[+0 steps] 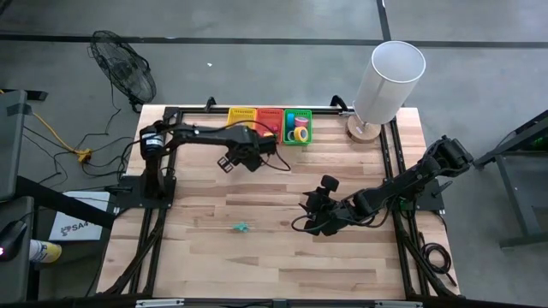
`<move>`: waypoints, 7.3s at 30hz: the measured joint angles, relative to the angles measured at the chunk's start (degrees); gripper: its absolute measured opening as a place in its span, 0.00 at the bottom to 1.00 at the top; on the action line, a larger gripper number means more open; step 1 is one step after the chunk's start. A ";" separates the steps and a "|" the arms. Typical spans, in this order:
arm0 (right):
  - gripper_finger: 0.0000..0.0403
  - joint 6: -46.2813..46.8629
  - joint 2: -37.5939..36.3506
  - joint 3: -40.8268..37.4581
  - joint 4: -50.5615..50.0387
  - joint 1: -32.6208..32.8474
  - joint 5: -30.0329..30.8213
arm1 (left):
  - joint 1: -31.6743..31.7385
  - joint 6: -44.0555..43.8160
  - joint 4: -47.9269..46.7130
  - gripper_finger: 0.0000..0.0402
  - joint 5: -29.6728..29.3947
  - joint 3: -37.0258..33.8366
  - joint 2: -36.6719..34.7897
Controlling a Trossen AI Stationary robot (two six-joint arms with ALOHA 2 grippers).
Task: Pick and place Stapler, Stapler remover, tape
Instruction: Put the gray staple remover into the yellow basket, then put the light blue staple remover into the yellow basket
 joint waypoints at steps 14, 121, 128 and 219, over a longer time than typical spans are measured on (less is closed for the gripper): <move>0.41 0.00 0.00 0.00 -0.35 0.00 0.02 | 1.84 0.66 -1.25 0.38 -12.15 0.02 -0.10; 0.41 4.98 0.01 0.02 -3.55 0.15 -5.18 | -5.88 -35.17 -3.94 0.54 24.24 -9.48 -14.92; 0.41 7.54 -0.01 0.02 -5.58 0.86 -4.83 | -14.80 -45.10 1.94 0.54 24.20 -15.53 -14.92; 0.41 11.98 0.01 0.04 -0.68 3.65 -5.82 | -40.23 -78.35 33.97 0.09 10.67 -24.28 -13.06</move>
